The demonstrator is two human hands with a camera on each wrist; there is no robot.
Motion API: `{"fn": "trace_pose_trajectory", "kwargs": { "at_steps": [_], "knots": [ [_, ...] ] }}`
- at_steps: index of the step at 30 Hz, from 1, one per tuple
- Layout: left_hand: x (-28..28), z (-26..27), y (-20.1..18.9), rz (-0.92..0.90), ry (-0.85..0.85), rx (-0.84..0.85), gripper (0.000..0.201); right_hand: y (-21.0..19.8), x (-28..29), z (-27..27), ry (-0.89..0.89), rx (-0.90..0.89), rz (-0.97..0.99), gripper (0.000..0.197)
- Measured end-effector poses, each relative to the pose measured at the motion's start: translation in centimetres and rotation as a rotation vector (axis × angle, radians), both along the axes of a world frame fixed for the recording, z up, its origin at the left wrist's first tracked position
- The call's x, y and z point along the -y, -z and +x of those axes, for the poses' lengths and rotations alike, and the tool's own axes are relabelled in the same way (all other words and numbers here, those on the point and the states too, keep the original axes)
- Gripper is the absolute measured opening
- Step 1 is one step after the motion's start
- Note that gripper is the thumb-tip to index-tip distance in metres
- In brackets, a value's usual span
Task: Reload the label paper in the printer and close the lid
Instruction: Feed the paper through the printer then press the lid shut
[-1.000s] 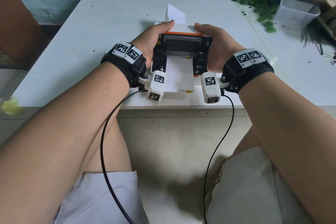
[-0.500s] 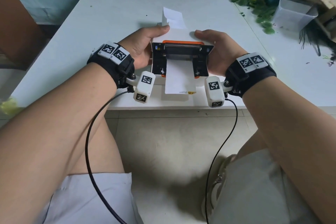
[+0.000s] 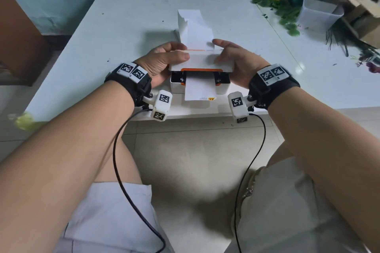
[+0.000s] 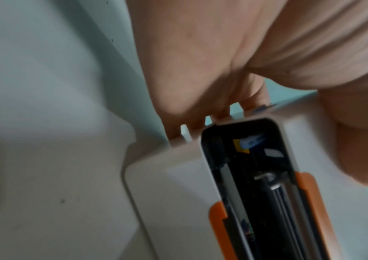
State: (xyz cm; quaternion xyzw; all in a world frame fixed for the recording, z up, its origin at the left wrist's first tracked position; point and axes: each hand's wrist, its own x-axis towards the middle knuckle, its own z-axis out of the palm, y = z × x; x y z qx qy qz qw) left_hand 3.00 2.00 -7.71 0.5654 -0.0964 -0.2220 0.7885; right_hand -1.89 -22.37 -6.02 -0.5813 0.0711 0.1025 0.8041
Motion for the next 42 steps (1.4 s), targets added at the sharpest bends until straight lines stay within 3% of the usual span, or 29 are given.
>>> {"fn": "trace_pose_trajectory", "kwargs": {
  "at_steps": [6,10,19,25,31,34,38,40,42],
  "knots": [
    [0.2,-1.3,0.4,0.025,-0.04,0.047,0.028,0.5,-0.5,-0.8,0.034,0.012,-0.062,0.068],
    [0.2,-1.8,0.6,0.082,-0.032,0.073,0.041,0.8,-0.6,-1.3,0.033,0.06,-0.099,0.077],
    [0.4,-1.8,-0.1,0.246,0.0,0.146,0.061,1.3,0.2,-1.0,-0.084,0.13,-0.2,0.07],
    [0.6,-1.2,-0.2,0.298,-0.028,0.163,0.064,1.0,0.3,-0.5,-0.108,0.109,-0.209,0.062],
    [0.9,-0.9,-0.2,0.323,-0.075,0.176,0.058,0.2,-0.4,0.1,-0.078,0.044,-0.269,0.069],
    [1.0,-0.9,-0.3,0.338,-0.084,0.175,0.059,-0.6,-0.4,0.0,-0.046,-0.016,-0.42,0.076],
    [1.1,-0.8,-0.4,0.359,-0.091,0.175,0.062,-1.9,-0.7,-0.8,-0.037,-0.105,-0.712,0.104],
    [1.2,-0.8,-0.5,0.382,-0.089,0.177,0.063,-2.4,-1.2,-1.0,-0.022,-0.123,-0.717,0.115],
    [1.1,-0.7,-0.7,0.394,-0.104,0.147,0.066,-2.5,-1.7,-1.1,0.01,-0.123,-0.674,0.113]
  ]
}}
